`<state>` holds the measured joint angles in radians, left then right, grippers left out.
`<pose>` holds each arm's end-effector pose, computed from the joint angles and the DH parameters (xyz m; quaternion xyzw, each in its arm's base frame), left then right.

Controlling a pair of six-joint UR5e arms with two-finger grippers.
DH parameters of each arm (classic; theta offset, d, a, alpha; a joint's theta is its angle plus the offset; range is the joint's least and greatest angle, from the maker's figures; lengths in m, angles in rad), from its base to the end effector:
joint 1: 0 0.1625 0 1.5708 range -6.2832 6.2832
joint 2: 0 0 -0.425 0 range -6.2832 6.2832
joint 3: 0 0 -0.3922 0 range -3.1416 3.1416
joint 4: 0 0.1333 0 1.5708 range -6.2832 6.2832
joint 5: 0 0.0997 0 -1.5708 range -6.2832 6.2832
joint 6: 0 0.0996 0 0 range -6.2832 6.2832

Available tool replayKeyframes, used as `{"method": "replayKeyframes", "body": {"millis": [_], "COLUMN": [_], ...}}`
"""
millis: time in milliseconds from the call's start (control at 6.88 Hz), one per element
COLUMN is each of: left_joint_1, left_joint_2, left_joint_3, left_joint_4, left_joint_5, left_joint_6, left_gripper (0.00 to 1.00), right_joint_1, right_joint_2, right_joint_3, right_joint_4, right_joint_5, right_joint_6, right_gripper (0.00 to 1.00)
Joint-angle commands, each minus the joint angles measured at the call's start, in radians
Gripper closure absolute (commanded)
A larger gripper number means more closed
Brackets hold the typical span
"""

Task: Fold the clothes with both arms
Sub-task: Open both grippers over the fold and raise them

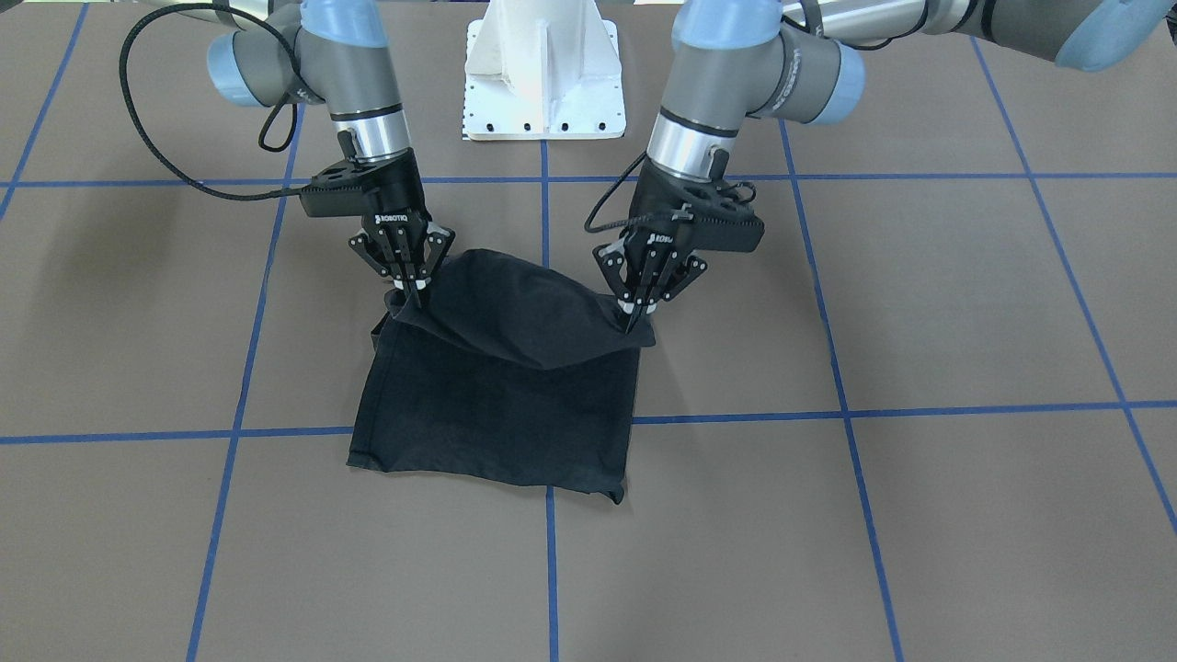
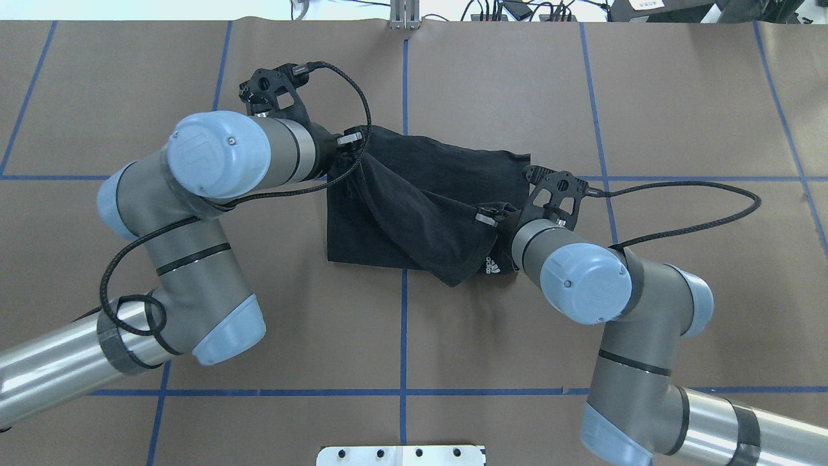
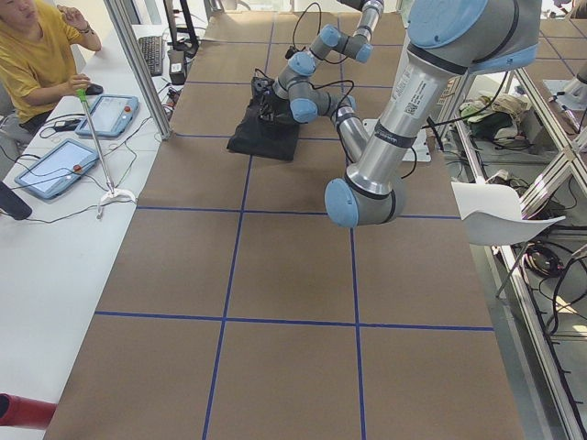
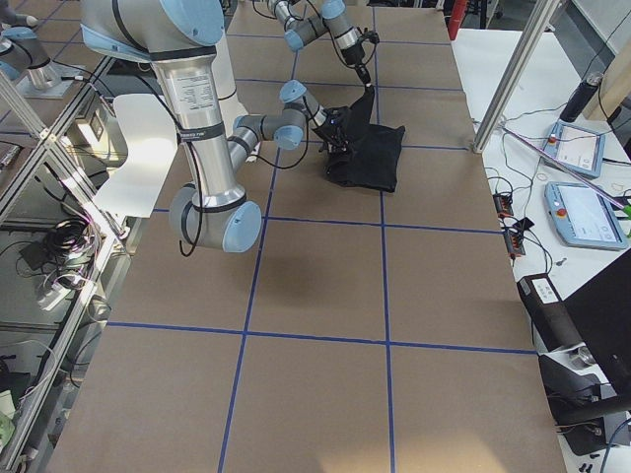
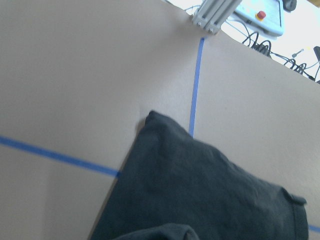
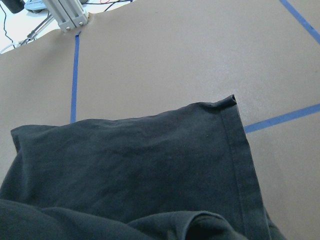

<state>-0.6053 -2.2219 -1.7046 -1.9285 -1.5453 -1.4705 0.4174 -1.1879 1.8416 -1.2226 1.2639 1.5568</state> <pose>0.4712 -0.4912 0.1740 0.1969 0.5037 -0.2168 0.8127 -0.4858 -0.3941 0.2854 0.2325 -0.4349 0.2456 0.8345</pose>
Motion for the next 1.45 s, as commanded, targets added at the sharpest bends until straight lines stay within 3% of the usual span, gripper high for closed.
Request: {"method": "replayKeyframes", "body": {"millis": [0,291,436,581,727,872,1018,1163,1308], "left_joint_1": [-0.03,-0.033,-0.045,-0.053,-0.083,-0.146,-0.201,-0.224,-0.226], "left_joint_2": [-0.117,-0.191,-0.214,-0.223,-0.226,-0.213,-0.102,0.004,0.06], "left_joint_3": [0.199,0.439,0.545,0.563,0.553,0.51,0.378,0.268,0.22], "left_joint_4": [-0.012,-0.173,-0.282,-0.293,-0.291,-0.284,-0.281,-0.28,-0.282], "left_joint_5": [0.002,0.002,0.002,0.004,-0.012,-0.173,-0.306,-0.318,-0.32], "left_joint_6": [0.067,0.11,0.125,0.165,0.173,0.232,0.368,0.451,0.475], "left_gripper": [1.0,1.0,0.74,0.01,0.0,0.0,0.0,0.0,0.0], "right_joint_1": [0.072,0.119,0.147,0.174,0.242,0.301,0.328,0.319,0.26], "right_joint_2": [0.098,0.164,0.204,0.229,0.244,0.249,0.243,0.241,0.243], "right_joint_3": [-0.167,-0.31,-0.381,-0.416,-0.412,-0.385,-0.33,-0.287,-0.269], "right_joint_4": [-0.005,0.0,0.002,0.002,0.002,0.005,-0.004,-0.011,-0.011], "right_joint_5": [0.017,0.048,0.083,0.104,0.223,0.374,0.466,0.466,0.416], "right_joint_6": [-0.006,-0.009,-0.017,-0.041,-0.105,-0.22,-0.247,-0.236,-0.222], "right_gripper": [1.0,1.0,0.75,0.01,0.0,0.0,0.0,0.0,0.0]}}
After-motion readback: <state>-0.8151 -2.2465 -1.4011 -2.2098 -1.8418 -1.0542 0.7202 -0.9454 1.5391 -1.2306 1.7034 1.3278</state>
